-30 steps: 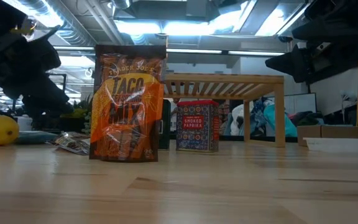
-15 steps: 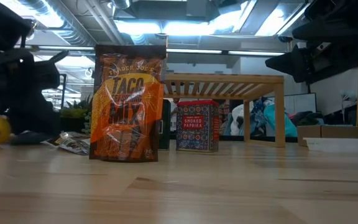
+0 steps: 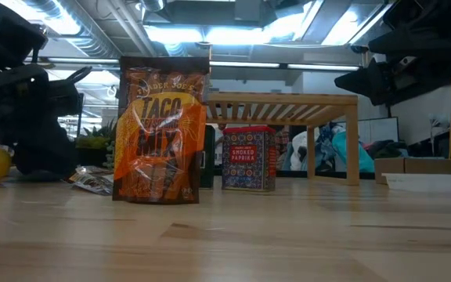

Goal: Shelf spices
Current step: Put the orange seasoning pack on the shelf

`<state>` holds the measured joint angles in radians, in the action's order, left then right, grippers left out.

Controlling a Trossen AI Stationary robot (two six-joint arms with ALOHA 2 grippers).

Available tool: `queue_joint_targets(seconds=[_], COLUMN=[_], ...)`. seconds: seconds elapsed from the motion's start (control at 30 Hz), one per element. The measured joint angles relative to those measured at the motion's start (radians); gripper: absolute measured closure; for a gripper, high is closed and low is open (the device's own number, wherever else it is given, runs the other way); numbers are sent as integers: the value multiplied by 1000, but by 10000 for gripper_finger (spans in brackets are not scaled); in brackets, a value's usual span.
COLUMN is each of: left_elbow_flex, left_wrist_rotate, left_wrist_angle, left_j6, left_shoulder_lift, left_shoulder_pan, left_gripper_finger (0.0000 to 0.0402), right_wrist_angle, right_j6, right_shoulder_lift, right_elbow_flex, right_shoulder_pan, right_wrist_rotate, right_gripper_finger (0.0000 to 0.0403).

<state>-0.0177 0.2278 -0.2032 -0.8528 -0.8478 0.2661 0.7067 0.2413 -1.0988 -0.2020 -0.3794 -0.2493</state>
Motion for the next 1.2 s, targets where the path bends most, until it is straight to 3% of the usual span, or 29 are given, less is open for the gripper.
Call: queue_joint_targets(seconds=[0.4, 0.77, 1.2], left_elbow_flex=[0, 0, 0], left_wrist_rotate=[0, -1, -1], left_wrist_angle=[-158, -212, -247], left_j6=[3, 57, 76], left_shoulder_lift=[-152, -195, -194], left_shoulder_pan=[0, 0, 0], left_gripper_finger=[237, 391, 401], right_wrist_angle=[0, 0, -1], right_j6=[0, 0, 65], right_shoulder_lift=[0, 0, 0], right_elbow_flex=[0, 0, 0], right_shoulder_pan=[0, 0, 0], right_wrist_rotate=[0, 0, 0], right_gripper_finger=[36, 36, 35])
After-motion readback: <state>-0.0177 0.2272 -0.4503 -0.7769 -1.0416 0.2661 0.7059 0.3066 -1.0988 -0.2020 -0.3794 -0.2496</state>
